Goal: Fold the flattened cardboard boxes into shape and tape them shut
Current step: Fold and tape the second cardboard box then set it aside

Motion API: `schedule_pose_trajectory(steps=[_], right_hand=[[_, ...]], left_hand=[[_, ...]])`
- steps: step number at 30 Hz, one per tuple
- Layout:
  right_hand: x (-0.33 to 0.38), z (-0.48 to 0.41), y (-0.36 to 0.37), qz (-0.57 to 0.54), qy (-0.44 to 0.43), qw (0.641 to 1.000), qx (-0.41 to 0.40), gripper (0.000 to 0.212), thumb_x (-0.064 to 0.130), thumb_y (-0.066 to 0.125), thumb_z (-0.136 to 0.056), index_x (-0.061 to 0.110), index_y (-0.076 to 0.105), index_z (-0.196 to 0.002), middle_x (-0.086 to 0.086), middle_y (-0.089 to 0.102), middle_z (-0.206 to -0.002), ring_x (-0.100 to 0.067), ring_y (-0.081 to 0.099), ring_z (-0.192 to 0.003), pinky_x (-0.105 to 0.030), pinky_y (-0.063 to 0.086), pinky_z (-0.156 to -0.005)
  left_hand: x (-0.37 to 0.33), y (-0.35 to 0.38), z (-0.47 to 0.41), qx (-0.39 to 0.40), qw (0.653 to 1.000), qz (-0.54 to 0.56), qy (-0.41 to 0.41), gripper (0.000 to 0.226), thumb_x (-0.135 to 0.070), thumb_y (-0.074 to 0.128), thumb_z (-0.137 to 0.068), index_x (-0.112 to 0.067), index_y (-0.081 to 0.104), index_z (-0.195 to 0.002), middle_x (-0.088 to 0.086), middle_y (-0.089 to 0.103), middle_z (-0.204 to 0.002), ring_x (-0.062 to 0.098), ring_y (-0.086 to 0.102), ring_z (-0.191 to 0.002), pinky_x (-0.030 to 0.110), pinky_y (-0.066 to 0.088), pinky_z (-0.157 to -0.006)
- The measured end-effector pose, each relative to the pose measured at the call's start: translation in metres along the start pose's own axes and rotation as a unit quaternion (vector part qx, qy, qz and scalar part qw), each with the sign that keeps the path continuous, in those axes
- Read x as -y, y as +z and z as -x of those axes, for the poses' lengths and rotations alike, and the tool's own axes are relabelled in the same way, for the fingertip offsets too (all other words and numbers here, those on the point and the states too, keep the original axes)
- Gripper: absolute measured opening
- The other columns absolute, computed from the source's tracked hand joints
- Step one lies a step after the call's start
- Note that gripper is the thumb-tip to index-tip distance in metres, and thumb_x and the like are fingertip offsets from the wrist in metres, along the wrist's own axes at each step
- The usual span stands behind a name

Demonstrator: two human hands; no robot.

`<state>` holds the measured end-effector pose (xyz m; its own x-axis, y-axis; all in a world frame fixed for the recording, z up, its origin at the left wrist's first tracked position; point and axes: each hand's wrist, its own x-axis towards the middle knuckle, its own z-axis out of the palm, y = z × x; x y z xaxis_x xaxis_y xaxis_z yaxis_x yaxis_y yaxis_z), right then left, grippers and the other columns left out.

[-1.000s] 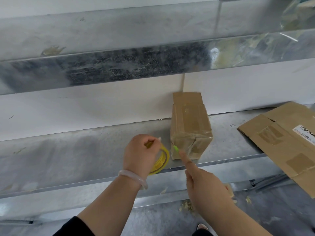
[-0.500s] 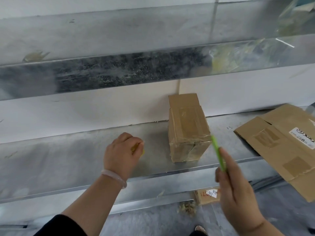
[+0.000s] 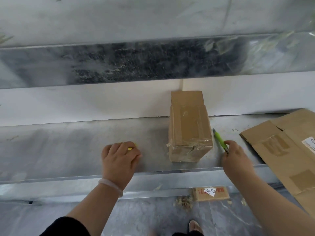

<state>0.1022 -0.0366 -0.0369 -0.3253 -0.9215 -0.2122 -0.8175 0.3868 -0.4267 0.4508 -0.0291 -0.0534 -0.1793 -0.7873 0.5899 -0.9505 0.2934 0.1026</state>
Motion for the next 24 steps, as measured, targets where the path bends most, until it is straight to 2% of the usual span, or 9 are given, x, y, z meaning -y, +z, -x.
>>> schedule_pose_trajectory(steps=[7, 10, 12, 14, 16, 18, 20, 22, 24], right_hand=[[-0.008, -0.001, 0.005, 0.077, -0.031, 0.997, 0.001, 0.055, 0.026, 0.043, -0.096, 0.027, 0.031, -0.150, -0.005, 0.036, -0.142, -0.027, 0.034, -0.130, -0.043, 0.028, -0.112], [-0.003, 0.014, -0.002, -0.072, -0.050, 0.995, -0.044, 0.049, 0.026, 0.043, -0.100, 0.024, 0.036, -0.149, -0.004, 0.035, -0.147, -0.023, 0.030, -0.136, -0.044, 0.023, -0.119], [0.005, 0.031, -0.008, -0.208, -0.090, 0.972, -0.063, 0.044, 0.022, 0.042, -0.102, 0.025, 0.042, -0.146, 0.004, 0.041, -0.144, -0.017, 0.037, -0.134, -0.045, 0.030, -0.117], [0.022, 0.052, -0.016, -0.333, -0.119, 0.934, -0.057, 0.041, 0.023, 0.041, -0.103, 0.030, 0.044, -0.144, 0.015, 0.047, -0.138, -0.008, 0.043, -0.132, -0.038, 0.034, -0.114], [0.044, 0.070, -0.022, -0.454, -0.113, 0.884, 0.002, 0.045, 0.029, 0.038, -0.102, 0.035, 0.039, -0.146, 0.022, 0.047, -0.142, -0.002, 0.043, -0.134, -0.030, 0.033, -0.113], [0.061, 0.079, -0.023, -0.506, -0.093, 0.854, 0.083, 0.049, 0.027, 0.034, -0.104, 0.038, 0.026, -0.151, 0.027, 0.036, -0.149, 0.006, 0.033, -0.138, -0.024, 0.026, -0.116], [0.069, 0.081, -0.022, -0.501, -0.087, 0.850, 0.137, 0.052, 0.035, 0.034, -0.104, 0.047, 0.015, -0.151, 0.034, 0.022, -0.151, 0.012, 0.020, -0.141, -0.023, 0.017, -0.119], [0.070, 0.077, -0.020, -0.499, -0.089, 0.846, 0.163, 0.062, 0.054, 0.038, -0.093, 0.055, 0.008, -0.147, 0.037, 0.011, -0.153, 0.010, 0.014, -0.143, -0.027, 0.014, -0.121], [0.071, 0.072, -0.020, -0.508, -0.081, 0.841, 0.164, 0.074, 0.063, 0.042, -0.084, 0.052, 0.010, -0.150, 0.036, 0.013, -0.152, 0.008, 0.019, -0.142, -0.025, 0.019, -0.117]], left_hand=[[-0.001, 0.002, 0.036, 0.080, 0.992, 0.029, -0.092, 0.021, -0.045, 0.057, -0.076, -0.035, 0.074, -0.068, -0.011, 0.067, -0.093, 0.023, 0.063, -0.080, 0.034, 0.036, -0.081], [-0.007, -0.004, 0.026, 0.075, 0.991, 0.033, -0.108, 0.019, -0.042, 0.060, -0.077, -0.031, 0.075, -0.080, -0.009, 0.069, -0.099, 0.026, 0.064, -0.087, 0.036, 0.040, -0.083], [-0.026, -0.013, 0.013, 0.054, 0.987, 0.097, -0.120, 0.029, -0.032, 0.059, -0.084, -0.021, 0.073, -0.106, -0.001, 0.068, -0.114, 0.026, 0.062, -0.101, 0.039, 0.045, -0.091], [-0.063, -0.029, -0.002, 0.053, 0.964, 0.211, -0.154, 0.045, -0.030, 0.046, -0.095, -0.009, 0.057, -0.132, 0.004, 0.057, -0.134, 0.017, 0.050, -0.123, 0.031, 0.037, -0.107], [-0.107, -0.041, -0.014, 0.084, 0.928, 0.319, -0.174, 0.057, -0.039, 0.033, -0.100, -0.009, 0.036, -0.147, 0.000, 0.037, -0.150, 0.005, 0.032, -0.139, 0.018, 0.023, -0.114], [-0.142, -0.041, -0.017, 0.117, 0.882, 0.410, -0.201, 0.065, -0.052, 0.027, -0.098, -0.019, 0.015, -0.152, -0.006, 0.023, -0.157, 0.001, 0.019, -0.144, 0.017, 0.018, -0.116], [-0.158, -0.037, -0.020, 0.112, 0.835, 0.475, -0.254, 0.066, -0.060, 0.029, -0.095, -0.034, 0.002, -0.149, -0.014, 0.019, -0.158, -0.002, 0.018, -0.144, 0.018, 0.020, -0.115], [-0.165, -0.036, -0.026, 0.094, 0.810, 0.499, -0.295, 0.057, -0.053, 0.034, -0.096, -0.040, 0.006, -0.144, -0.025, 0.024, -0.151, -0.011, 0.023, -0.138, 0.012, 0.024, -0.111], [-0.170, -0.042, -0.034, 0.059, 0.802, 0.507, -0.311, 0.043, -0.037, 0.037, -0.099, -0.037, 0.026, -0.140, -0.038, 0.041, -0.135, -0.019, 0.035, -0.126, 0.006, 0.032, -0.102]])
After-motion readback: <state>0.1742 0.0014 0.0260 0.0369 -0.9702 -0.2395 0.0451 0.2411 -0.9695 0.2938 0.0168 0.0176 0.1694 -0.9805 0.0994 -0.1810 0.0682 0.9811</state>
